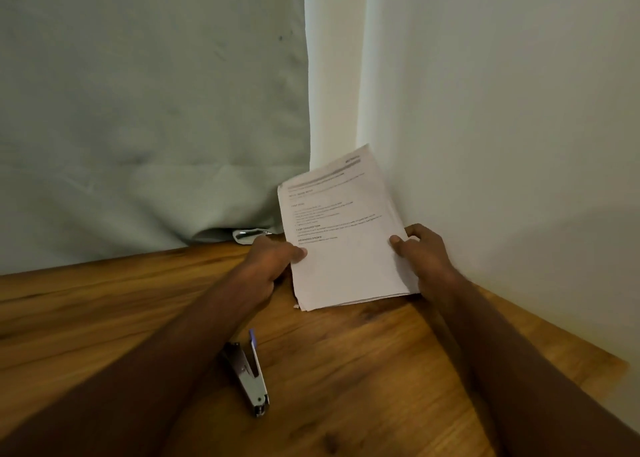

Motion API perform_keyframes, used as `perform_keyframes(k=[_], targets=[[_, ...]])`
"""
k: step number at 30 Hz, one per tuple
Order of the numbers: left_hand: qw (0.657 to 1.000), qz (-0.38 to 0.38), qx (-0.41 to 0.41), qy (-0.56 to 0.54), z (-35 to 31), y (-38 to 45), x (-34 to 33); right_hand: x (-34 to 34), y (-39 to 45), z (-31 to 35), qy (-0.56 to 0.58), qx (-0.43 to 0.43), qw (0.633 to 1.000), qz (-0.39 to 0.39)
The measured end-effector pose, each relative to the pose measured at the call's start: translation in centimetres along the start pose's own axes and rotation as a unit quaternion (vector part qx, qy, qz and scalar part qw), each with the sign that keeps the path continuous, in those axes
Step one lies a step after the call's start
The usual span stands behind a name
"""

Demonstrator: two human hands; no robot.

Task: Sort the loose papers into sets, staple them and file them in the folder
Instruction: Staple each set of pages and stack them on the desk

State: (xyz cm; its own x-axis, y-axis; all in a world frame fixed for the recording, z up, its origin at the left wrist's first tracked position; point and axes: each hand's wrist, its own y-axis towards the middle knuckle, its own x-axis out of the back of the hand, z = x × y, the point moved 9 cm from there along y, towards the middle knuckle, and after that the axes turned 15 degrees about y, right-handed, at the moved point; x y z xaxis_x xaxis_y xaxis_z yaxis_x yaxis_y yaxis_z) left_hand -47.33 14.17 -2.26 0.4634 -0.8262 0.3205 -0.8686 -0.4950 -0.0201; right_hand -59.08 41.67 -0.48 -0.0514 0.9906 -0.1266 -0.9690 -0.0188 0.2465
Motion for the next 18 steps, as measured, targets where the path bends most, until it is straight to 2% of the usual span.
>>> perform_keyframes(k=[4, 6, 12, 18], targets=[[0.996, -0.005, -0.053, -0.078, -1.0, -0.3, 2.2, -1.2, -1.0, 0.3, 0.098, -0.04, 0.993, 0.044], [0.991, -0.036, -0.085, -0.1, -1.7, -0.4, 3.6, -2.0, -1.4, 0.5, 0.128, -0.05, 0.988, 0.072], [0.973, -0.101, -0.157, -0.136, -3.7, -1.1, 6.2, -5.1, -2.5, 1.3, 0.261, -0.074, 0.947, 0.172], [0.96, -0.102, -0.221, -0.142, -6.0, -3.4, 7.4, -5.6, -3.5, 2.7, 0.276, -0.032, 0.951, 0.138]])
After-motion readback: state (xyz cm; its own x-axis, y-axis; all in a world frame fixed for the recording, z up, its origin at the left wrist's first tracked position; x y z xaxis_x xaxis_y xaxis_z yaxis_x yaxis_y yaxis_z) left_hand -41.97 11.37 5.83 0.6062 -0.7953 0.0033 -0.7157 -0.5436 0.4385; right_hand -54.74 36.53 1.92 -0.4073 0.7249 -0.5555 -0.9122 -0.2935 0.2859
